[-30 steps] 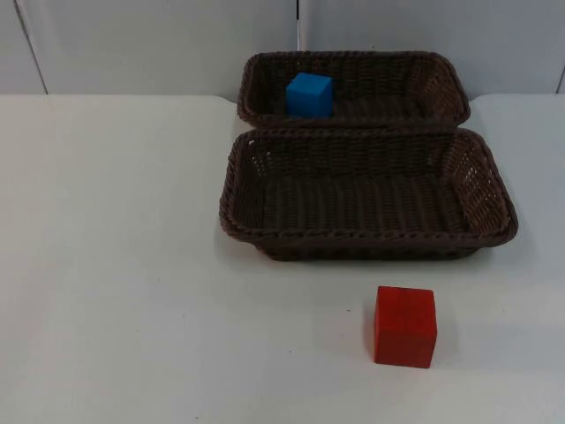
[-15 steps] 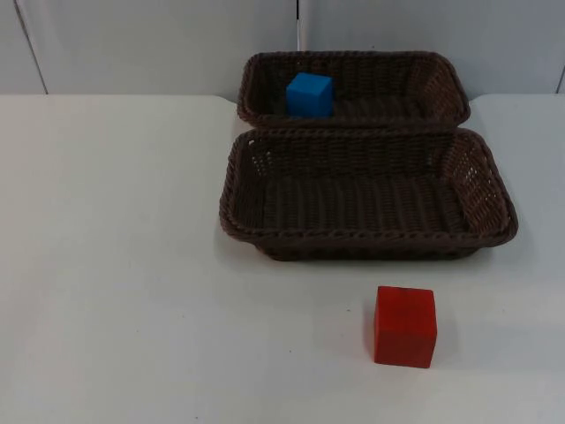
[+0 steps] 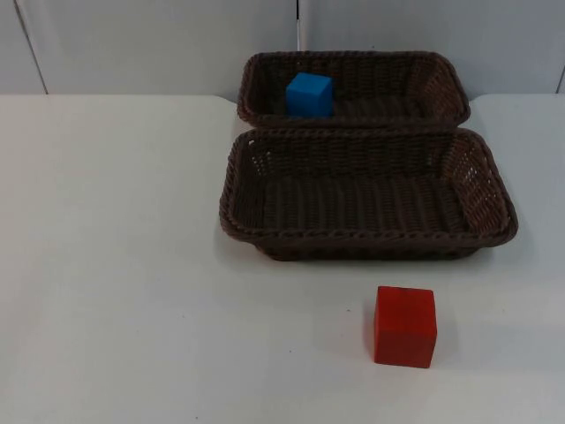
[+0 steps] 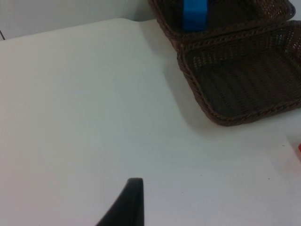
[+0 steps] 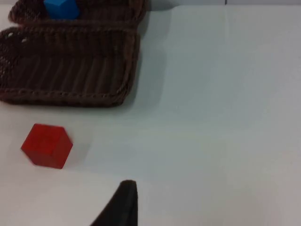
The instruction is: Pick up one cube with the left hand and place it into the upper basket. Pick up one cube with the right hand and place it into the lower basket.
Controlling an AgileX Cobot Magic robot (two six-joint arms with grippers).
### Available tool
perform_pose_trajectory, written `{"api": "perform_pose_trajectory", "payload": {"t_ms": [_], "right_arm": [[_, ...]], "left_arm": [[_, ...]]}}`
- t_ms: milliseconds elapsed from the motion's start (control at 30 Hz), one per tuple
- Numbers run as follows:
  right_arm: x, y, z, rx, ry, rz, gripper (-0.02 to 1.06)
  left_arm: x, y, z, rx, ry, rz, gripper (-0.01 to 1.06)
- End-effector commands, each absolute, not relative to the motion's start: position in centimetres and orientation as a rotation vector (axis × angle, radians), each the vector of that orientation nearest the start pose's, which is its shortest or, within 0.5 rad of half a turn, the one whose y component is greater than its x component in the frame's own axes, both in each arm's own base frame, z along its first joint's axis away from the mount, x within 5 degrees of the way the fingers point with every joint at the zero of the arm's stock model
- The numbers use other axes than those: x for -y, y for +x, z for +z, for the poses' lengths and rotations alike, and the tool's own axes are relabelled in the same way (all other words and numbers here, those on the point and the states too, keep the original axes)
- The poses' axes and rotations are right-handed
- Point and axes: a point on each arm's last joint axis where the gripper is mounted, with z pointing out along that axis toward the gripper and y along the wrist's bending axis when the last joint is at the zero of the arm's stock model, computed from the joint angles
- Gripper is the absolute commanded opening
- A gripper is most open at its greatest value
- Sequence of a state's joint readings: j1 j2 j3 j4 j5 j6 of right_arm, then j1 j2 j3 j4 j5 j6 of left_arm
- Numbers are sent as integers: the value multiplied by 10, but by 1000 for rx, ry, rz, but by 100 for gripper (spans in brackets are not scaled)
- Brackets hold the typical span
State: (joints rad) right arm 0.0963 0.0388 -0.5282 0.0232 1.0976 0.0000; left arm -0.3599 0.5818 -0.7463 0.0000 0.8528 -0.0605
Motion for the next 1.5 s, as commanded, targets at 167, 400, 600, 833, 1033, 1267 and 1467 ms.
{"api": "perform_pose_trajectory", "payload": {"t_ms": [167,400,600,833,1033,1267,1467], "right_arm": [[-9,26,304,-2239,-123,144,105],[-18,67,318,-2399,-116,219,105],[-30,125,316,-2597,-161,310,105],[-42,174,289,-2761,-216,382,105],[-60,198,267,-2803,-285,389,105],[-106,218,233,-2833,-359,411,105],[-140,224,206,-2846,-301,363,105]], "left_arm": [[34,91,342,-2158,320,-235,101],[34,91,342,-2156,319,-235,101],[34,92,343,-2137,317,-239,101],[34,92,344,-2125,316,-239,101],[34,92,344,-2125,316,-239,101],[34,92,344,-2125,316,-236,101],[34,92,344,-2125,316,-236,101]]}}
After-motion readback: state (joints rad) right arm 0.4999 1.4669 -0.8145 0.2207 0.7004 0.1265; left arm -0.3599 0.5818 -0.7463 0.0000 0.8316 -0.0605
